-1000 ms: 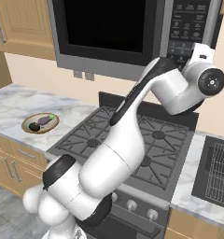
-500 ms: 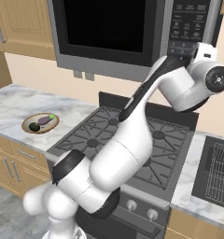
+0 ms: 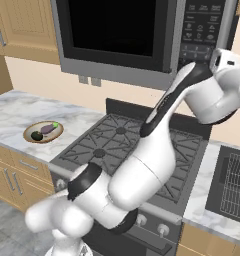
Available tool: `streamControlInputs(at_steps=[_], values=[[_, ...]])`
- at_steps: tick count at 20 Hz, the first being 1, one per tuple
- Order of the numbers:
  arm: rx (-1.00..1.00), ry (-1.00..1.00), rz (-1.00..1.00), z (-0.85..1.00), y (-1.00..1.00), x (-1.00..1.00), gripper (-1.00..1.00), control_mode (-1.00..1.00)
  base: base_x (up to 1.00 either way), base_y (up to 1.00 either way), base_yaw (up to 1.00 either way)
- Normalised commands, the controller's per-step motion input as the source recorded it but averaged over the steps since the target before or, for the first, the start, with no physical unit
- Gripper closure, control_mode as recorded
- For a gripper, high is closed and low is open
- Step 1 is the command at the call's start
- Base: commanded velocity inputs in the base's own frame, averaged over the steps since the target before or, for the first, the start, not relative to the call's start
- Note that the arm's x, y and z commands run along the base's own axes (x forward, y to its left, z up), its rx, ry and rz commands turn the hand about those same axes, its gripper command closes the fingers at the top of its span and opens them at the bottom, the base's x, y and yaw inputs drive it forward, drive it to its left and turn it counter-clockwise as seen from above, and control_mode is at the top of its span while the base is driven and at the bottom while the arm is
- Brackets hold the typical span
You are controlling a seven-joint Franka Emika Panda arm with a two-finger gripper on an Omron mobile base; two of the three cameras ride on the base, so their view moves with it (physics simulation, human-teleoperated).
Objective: Place the bowl containing the broccoli and hot dog in the microwave. Close the microwave door and press the start button to microwave the meal.
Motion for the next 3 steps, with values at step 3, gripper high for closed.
streamControlInputs(at_steps=[3], values=[[0.00, -0.35, 0.00, -0.88, 0.02, 0.07, 1.00, -1.00, 0.00, 0.00, 0.00]])
